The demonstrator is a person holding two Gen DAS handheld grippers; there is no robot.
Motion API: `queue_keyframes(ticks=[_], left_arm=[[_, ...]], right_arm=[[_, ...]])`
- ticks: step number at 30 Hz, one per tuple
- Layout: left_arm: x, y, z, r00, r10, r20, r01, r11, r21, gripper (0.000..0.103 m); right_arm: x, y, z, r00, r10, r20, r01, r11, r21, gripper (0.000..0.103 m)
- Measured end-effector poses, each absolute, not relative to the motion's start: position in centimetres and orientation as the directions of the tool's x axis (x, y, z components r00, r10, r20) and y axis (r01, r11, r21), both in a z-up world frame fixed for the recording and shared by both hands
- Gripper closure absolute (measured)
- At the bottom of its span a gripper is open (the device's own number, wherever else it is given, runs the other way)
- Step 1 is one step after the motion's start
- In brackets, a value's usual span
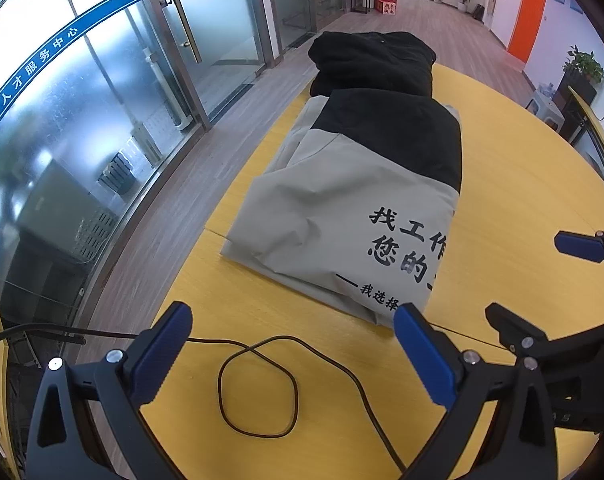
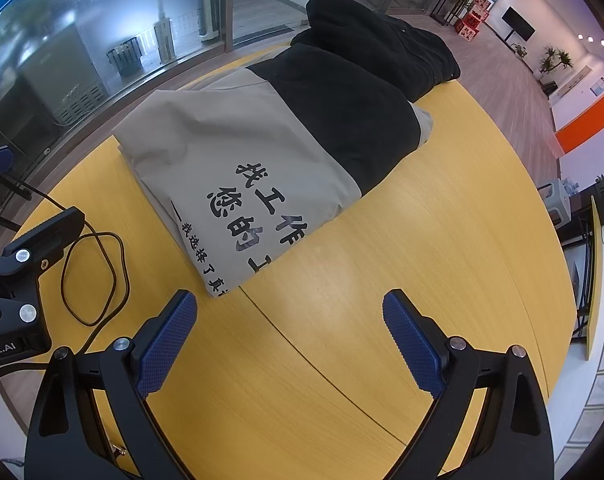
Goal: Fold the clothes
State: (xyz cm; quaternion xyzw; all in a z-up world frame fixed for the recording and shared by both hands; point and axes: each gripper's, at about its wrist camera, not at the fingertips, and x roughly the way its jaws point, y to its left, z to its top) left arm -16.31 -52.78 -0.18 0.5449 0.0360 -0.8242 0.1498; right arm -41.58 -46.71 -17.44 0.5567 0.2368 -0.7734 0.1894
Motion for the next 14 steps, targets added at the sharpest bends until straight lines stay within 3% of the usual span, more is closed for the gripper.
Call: queue_keyframes(ticks=[14], left_arm=[[-16.27,-53.04,-0.14,-0.361,-0.207,-0.909,0.286,-0.953,0.103,0.000]], right_arm=[[-41.56,-46.93,-17.52,-0.307,-0.031,-0.951,0.561,-0.813,-0.155,0.008]])
